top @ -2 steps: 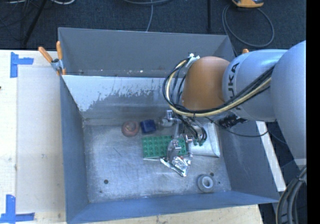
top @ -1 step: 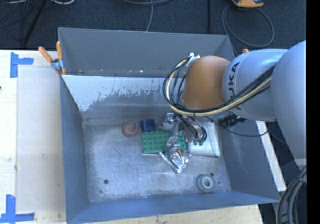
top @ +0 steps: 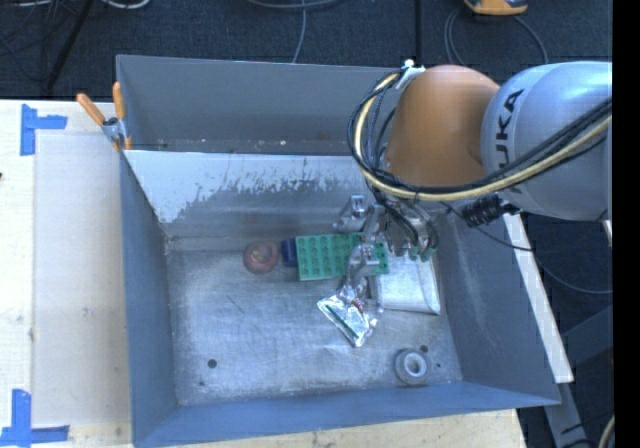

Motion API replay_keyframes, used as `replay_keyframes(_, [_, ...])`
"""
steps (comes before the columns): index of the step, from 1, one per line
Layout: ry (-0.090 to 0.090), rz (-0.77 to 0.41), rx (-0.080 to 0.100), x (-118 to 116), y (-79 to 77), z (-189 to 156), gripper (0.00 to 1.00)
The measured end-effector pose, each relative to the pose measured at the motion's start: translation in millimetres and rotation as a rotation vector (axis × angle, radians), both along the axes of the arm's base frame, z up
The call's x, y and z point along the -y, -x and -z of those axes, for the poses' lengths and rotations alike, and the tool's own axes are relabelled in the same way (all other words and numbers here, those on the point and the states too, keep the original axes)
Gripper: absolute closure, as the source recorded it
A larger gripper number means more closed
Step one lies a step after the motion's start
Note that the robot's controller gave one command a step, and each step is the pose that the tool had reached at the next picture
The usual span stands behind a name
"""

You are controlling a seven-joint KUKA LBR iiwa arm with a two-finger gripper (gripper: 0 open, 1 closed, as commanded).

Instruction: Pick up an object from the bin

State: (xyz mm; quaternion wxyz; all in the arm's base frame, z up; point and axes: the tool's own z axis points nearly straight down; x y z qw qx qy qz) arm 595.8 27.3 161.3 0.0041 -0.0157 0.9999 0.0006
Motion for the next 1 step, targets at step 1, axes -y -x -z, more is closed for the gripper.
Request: replay_keyframes(1, [0.000,0.002,-0.005,0.2,-0.7,-19.1,1.00])
